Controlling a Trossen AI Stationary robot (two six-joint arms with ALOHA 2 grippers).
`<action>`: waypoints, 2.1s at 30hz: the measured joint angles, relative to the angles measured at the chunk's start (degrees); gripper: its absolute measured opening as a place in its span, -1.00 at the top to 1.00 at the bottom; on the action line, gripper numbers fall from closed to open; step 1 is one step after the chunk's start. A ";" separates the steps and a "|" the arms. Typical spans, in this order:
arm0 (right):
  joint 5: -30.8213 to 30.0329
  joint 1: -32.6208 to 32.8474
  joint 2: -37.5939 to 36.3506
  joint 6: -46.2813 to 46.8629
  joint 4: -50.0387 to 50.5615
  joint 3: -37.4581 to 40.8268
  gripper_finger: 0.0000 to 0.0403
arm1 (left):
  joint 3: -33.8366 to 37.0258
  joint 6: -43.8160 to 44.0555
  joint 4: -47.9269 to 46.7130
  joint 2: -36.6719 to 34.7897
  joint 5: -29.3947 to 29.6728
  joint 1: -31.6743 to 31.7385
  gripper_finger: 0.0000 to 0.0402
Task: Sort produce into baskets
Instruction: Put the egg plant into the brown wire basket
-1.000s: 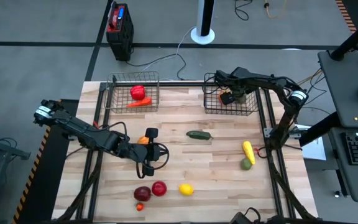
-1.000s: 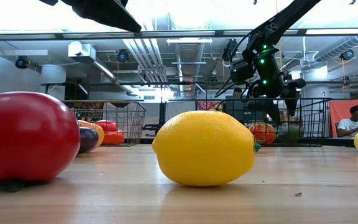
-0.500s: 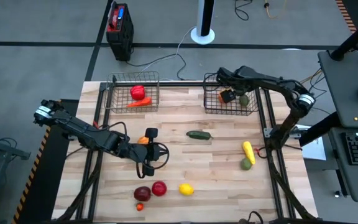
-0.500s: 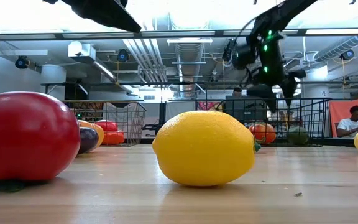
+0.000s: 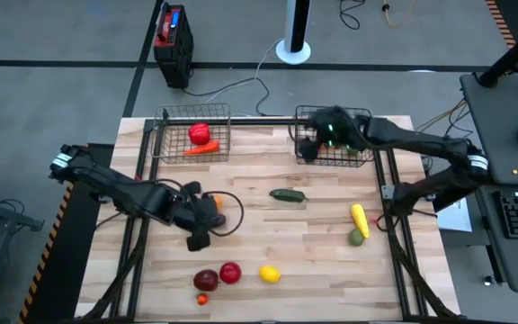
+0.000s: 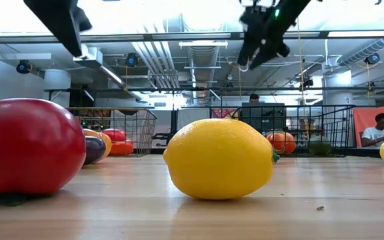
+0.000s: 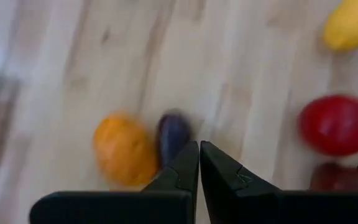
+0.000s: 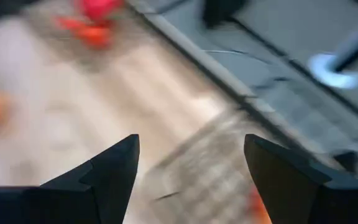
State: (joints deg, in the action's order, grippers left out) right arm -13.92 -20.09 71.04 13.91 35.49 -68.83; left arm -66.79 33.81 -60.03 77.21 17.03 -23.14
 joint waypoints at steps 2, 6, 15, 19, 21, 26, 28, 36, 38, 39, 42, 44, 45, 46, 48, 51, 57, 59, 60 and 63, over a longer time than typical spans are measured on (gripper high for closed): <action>0.80 4.10 -1.52 1.84 -0.24 0.29 -0.38 | -2.69 1.25 -5.39 0.02 0.15 -0.18 1.00; -2.54 11.86 -2.92 4.61 -0.57 0.76 -0.36 | -3.74 0.91 -12.33 -0.09 -0.10 -1.31 0.99; -10.12 21.14 -2.74 7.11 -2.07 5.14 -0.38 | 7.11 8.35 -8.93 -0.76 -3.18 -6.23 0.51; -10.03 22.20 -2.79 7.09 -4.70 7.65 -0.38 | 13.18 9.30 -2.35 -0.76 -3.09 -6.55 0.18; -10.07 22.25 -2.79 7.13 -4.73 8.50 -0.37 | 15.96 9.26 0.13 -0.76 -2.90 -6.55 0.04; -10.09 22.22 -2.79 7.09 -6.04 10.10 -0.40 | 21.74 9.10 7.07 -0.76 -2.73 -6.55 -0.21; -10.07 22.22 -2.79 7.05 -6.80 10.44 -0.41 | 23.80 8.74 11.47 -0.76 -2.59 -6.55 -0.26; -10.01 22.22 -2.79 6.93 -7.61 10.92 -0.42 | 28.18 10.79 16.13 -0.72 0.95 -6.48 -0.29; -10.01 22.22 -2.79 6.95 -7.65 10.92 -0.40 | 28.51 10.71 17.14 -0.72 0.99 -6.48 -0.29; -10.02 22.22 -2.79 6.95 -7.74 10.92 -0.40 | 28.83 10.60 17.88 -0.72 0.99 -6.48 -0.29; -10.01 22.22 -2.79 7.08 -7.85 10.93 -0.38 | 30.13 10.46 20.13 -0.72 0.96 -6.48 -0.29; -10.01 22.22 -2.79 7.11 -7.98 10.94 -0.39 | 31.34 10.45 21.80 -0.72 0.95 -6.48 -0.29; -10.01 22.22 -2.79 7.09 -7.96 10.92 -0.39 | 31.81 10.45 22.34 -0.71 0.96 -6.48 -0.28; -10.01 22.22 -2.79 7.11 -7.96 10.92 -0.40 | 32.16 10.44 22.97 -0.70 1.02 -6.48 -0.27; -10.03 22.22 -2.79 7.11 -7.97 10.92 -0.41 | 32.44 10.44 24.03 -0.68 1.51 -6.48 -0.22; -10.05 22.22 -2.79 7.11 -7.96 10.92 -0.42 | 32.42 10.24 24.23 -0.70 1.85 -6.48 -0.07; -10.07 22.22 -2.79 7.11 -7.96 10.92 -0.39 | 32.05 10.24 24.27 -0.69 1.50 -6.48 0.43; -10.09 22.22 -2.79 7.11 -7.96 10.92 -0.38 | 32.05 10.23 24.29 -0.67 1.06 -6.48 0.56; -10.07 22.22 -2.79 7.11 -7.96 10.92 -0.38 | 32.05 10.24 24.30 -0.69 0.64 -6.48 0.60; -10.09 22.22 -2.79 7.11 -7.96 10.94 -0.37 | 32.02 10.48 24.35 -0.70 0.39 -6.48 0.63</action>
State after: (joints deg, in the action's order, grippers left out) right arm -24.00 2.13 68.25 21.02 27.53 -57.89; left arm -34.77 44.29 -35.68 76.51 17.42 -29.63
